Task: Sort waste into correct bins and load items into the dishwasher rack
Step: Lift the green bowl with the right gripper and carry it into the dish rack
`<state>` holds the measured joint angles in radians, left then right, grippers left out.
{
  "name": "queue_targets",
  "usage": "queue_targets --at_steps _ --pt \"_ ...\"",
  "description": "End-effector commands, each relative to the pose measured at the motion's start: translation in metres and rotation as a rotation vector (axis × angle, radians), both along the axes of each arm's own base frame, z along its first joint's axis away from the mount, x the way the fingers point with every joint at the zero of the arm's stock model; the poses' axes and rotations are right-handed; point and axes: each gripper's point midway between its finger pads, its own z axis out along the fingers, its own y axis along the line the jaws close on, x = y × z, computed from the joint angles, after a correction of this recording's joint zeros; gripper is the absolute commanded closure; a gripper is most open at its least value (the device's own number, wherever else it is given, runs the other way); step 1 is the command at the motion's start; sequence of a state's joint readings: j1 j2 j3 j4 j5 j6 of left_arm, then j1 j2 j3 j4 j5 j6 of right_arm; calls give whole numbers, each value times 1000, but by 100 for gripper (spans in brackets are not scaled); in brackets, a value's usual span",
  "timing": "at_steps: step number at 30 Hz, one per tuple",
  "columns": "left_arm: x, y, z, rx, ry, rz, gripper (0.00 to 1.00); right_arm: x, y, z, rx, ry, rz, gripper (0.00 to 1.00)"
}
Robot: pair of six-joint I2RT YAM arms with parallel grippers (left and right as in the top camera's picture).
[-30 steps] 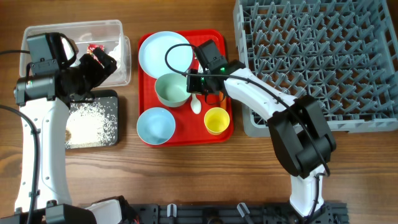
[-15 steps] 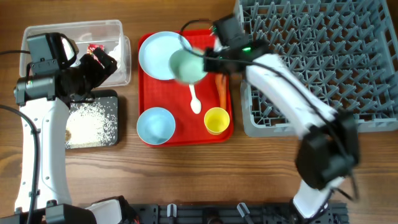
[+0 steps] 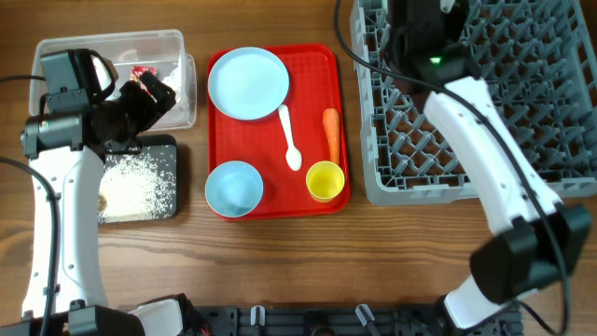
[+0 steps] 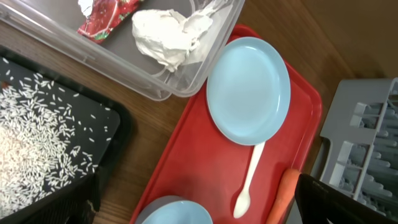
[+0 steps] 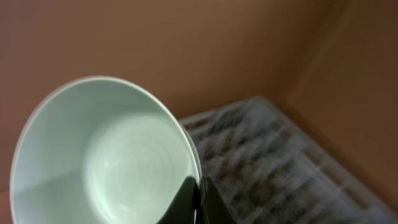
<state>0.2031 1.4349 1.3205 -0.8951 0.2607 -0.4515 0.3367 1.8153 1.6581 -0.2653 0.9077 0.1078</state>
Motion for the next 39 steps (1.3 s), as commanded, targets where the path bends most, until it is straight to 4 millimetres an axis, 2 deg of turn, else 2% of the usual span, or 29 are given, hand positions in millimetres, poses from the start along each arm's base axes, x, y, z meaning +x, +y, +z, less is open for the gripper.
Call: queue_targets --at_steps 1,4,9,12,16,19,22,31,39 --pt "2 -1 0 -13 0 1 0 12 -18 -17 -407 205 -126 96" --pt "2 -1 0 -13 0 1 0 29 -14 -29 -554 276 -134 96" --pt "2 -1 0 -13 0 1 0 51 -6 -65 -736 409 -97 96" --pt "2 -1 0 -13 0 1 0 55 -2 -83 -752 439 -85 96" --pt "2 -1 0 -13 0 1 0 57 6 -91 -746 433 -66 96" --pt "2 -1 0 -13 0 1 0 60 20 -97 -766 445 -11 96" --pt "2 -1 0 -13 0 1 0 65 40 -114 -795 484 108 96" --pt "2 -1 0 -13 0 1 0 70 38 -129 -804 506 130 96" --pt "2 -1 0 -13 0 1 0 74 32 -125 -796 480 121 96"
